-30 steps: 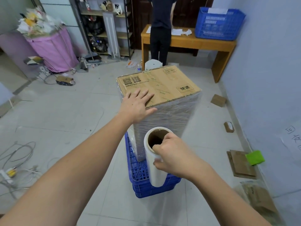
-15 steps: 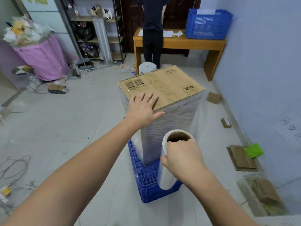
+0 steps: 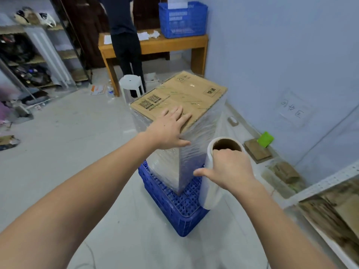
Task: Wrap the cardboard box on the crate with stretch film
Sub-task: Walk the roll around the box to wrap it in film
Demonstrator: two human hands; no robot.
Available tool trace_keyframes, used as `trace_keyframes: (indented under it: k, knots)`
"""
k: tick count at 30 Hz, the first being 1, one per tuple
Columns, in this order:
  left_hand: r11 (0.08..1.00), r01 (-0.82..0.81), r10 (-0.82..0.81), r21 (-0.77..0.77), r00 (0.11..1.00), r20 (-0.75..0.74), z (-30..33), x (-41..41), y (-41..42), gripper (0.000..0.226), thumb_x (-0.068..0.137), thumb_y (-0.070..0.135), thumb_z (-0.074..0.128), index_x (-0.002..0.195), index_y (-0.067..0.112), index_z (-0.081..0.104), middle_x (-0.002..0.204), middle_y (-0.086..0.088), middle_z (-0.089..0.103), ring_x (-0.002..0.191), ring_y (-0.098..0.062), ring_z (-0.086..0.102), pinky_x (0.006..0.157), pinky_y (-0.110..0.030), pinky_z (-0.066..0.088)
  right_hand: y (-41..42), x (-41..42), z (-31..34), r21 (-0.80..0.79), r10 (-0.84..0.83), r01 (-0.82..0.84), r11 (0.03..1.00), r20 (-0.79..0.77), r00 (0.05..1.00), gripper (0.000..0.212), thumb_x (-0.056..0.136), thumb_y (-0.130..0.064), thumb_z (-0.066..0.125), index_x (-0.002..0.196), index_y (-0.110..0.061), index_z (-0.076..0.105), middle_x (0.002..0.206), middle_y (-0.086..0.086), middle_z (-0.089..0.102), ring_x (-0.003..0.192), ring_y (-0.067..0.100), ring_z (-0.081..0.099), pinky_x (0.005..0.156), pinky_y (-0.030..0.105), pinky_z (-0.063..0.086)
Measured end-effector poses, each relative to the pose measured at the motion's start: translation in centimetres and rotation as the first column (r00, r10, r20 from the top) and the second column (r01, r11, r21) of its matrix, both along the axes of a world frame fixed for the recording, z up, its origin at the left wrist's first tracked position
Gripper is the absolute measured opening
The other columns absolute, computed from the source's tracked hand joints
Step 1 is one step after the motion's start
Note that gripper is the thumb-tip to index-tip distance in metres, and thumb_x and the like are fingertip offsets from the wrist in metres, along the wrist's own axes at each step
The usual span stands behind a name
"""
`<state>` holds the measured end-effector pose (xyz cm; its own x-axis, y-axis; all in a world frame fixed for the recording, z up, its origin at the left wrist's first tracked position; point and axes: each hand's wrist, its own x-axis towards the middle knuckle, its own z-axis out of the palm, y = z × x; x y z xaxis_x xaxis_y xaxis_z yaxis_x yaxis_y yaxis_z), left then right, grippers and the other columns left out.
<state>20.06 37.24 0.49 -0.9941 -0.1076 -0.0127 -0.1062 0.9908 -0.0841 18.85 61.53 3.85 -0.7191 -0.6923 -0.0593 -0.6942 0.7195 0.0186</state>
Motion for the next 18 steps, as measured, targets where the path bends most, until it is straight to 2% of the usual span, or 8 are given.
trace_keyframes:
  k: [2, 5, 9, 14, 16, 18]
  knots:
    - [1.000, 0.006, -0.008, -0.030, 0.997, -0.075, -0.9, 0.2, 0.3, 0.094, 0.093, 0.080, 0.035, 0.165, 0.026, 0.009, 0.172, -0.014, 0.009, 0.159, -0.027, 0.007, 0.128, -0.049, 0.006, -0.3, 0.3, -0.4, -0.034, -0.057, 0.056, 0.998, -0.039, 0.998, 0.073, 0.072, -0.092, 0.036, 0.066, -0.021, 0.050, 0.058, -0.006, 0.053, 0.052, 0.012, 0.049, 0.045, 0.028, 0.033]
    - [0.998, -0.017, 0.008, -0.053, 0.987, -0.160, -1.7, 0.1, 0.6, 0.081, 0.099, 0.074, 0.024, 0.164, 0.027, 0.015, 0.171, -0.011, 0.016, 0.158, -0.025, 0.013, 0.127, -0.050, 0.010, -0.2, 0.6, -0.8, -0.010, -0.034, 0.033, 0.999, -0.091, 0.995, 0.072, 0.075, -0.091, 0.034, 0.060, -0.022, 0.048, 0.055, -0.006, 0.050, 0.050, 0.012, 0.046, 0.046, 0.028, 0.032]
    - [0.998, -0.031, 0.022, -0.054, 0.987, -0.162, -1.9, 0.2, 0.8, 0.077, 0.100, 0.071, 0.017, 0.164, 0.028, 0.014, 0.171, -0.010, 0.017, 0.157, -0.025, 0.014, 0.126, -0.051, 0.012, 0.5, 0.9, -1.0, 0.026, 0.093, -0.091, 0.996, -0.132, 0.987, 0.061, 0.089, -0.073, 0.041, 0.056, -0.022, 0.036, 0.054, -0.007, 0.040, 0.048, 0.009, 0.033, 0.046, 0.028, 0.021]
    - [0.998, -0.043, 0.036, -0.043, 0.989, -0.147, -1.7, 0.1, 0.9, 0.077, 0.099, 0.071, 0.015, 0.164, 0.028, 0.013, 0.171, -0.010, 0.017, 0.158, -0.025, 0.013, 0.126, -0.052, 0.012, 1.0, 1.5, 0.6, 0.139, 0.347, -0.340, 0.930, -0.033, 0.937, 0.055, 0.093, -0.064, 0.043, 0.058, -0.024, 0.030, 0.057, -0.008, 0.035, 0.051, 0.009, 0.032, 0.048, 0.028, 0.020]
    - [0.998, -0.049, 0.043, -0.039, 0.989, -0.144, -1.7, 0.1, 0.9, 0.078, 0.099, 0.071, 0.014, 0.164, 0.029, 0.012, 0.171, -0.010, 0.016, 0.158, -0.025, 0.013, 0.126, -0.052, 0.011, 1.0, 2.1, 0.9, 0.128, 0.414, -0.411, 0.902, 0.007, 0.910, 0.053, 0.093, -0.062, 0.046, 0.058, -0.024, 0.032, 0.058, -0.008, 0.037, 0.055, 0.014, 0.038, 0.054, 0.029, 0.030]
    - [0.998, -0.054, 0.048, -0.041, 0.988, -0.147, -1.7, 0.1, 0.9, 0.077, 0.099, 0.071, 0.013, 0.164, 0.029, 0.012, 0.171, -0.010, 0.015, 0.158, -0.025, 0.012, 0.127, -0.052, 0.010, 0.9, 2.6, 1.1, 0.095, 0.464, -0.465, 0.880, 0.035, 0.885, 0.048, 0.093, -0.060, 0.048, 0.063, -0.023, 0.041, 0.062, -0.008, 0.044, 0.063, 0.016, 0.045, 0.064, 0.032, 0.042]
